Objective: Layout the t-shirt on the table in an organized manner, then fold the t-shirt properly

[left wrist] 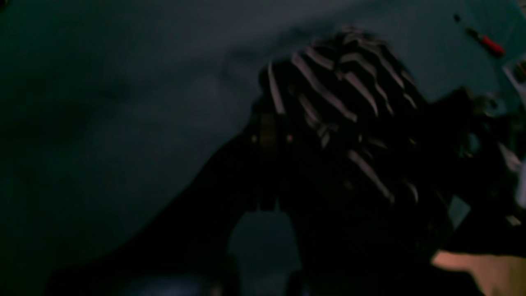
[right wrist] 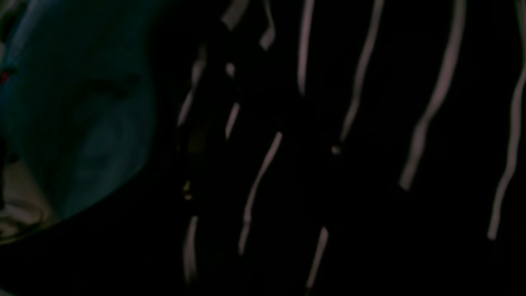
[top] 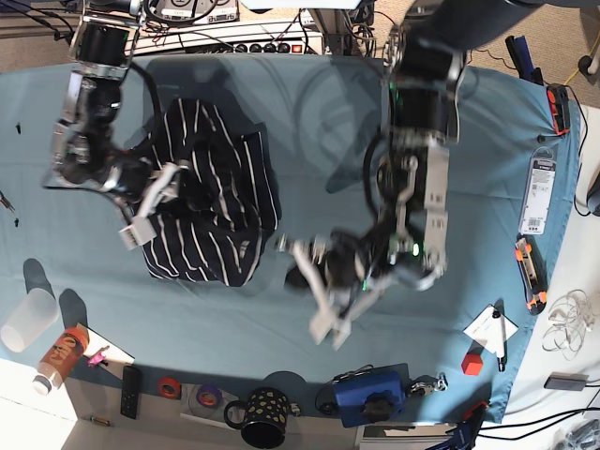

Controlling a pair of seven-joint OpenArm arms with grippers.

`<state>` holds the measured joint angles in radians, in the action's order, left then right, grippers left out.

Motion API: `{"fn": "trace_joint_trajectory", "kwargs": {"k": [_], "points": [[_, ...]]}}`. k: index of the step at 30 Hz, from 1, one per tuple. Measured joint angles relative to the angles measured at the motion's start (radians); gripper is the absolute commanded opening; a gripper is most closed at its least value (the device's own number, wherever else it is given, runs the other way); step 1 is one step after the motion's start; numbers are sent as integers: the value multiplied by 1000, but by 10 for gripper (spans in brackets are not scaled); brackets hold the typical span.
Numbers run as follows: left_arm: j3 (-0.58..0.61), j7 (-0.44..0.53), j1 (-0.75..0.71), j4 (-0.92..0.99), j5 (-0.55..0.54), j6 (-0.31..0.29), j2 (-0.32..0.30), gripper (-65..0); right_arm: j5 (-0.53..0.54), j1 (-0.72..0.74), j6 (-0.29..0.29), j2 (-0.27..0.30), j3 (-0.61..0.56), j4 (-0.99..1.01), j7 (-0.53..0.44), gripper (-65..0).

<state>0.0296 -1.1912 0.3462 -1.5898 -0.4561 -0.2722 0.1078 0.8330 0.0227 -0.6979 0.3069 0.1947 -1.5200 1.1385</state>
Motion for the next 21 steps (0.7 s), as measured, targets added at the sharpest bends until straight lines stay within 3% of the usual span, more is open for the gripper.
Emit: {"fn": "trace_joint_trajectory", "kwargs": {"k": [3, 7, 10, 16, 21], "points": [[-13, -40, -51, 2, -2, -40, -3, -650, -28, 24, -7, 1, -19, 58, -6, -343], [-19, -39, -92, -27, -42, -40, -60, -650, 35, 45, -4, 5, -5, 52, 97, -343], [-19, -40, -111, -66, -48, -40, -110, -650, 113, 57, -1, 5, 56, 8, 183, -343], [-18, -35, -128, -94, -54, -40, -186, -650, 160, 76, 1, 6, 261, -161, 225, -345], [-49, -42, -146, -94, -43, -40, -231, -650, 209, 72, 10, 6, 430, -237, 279, -500]]}}
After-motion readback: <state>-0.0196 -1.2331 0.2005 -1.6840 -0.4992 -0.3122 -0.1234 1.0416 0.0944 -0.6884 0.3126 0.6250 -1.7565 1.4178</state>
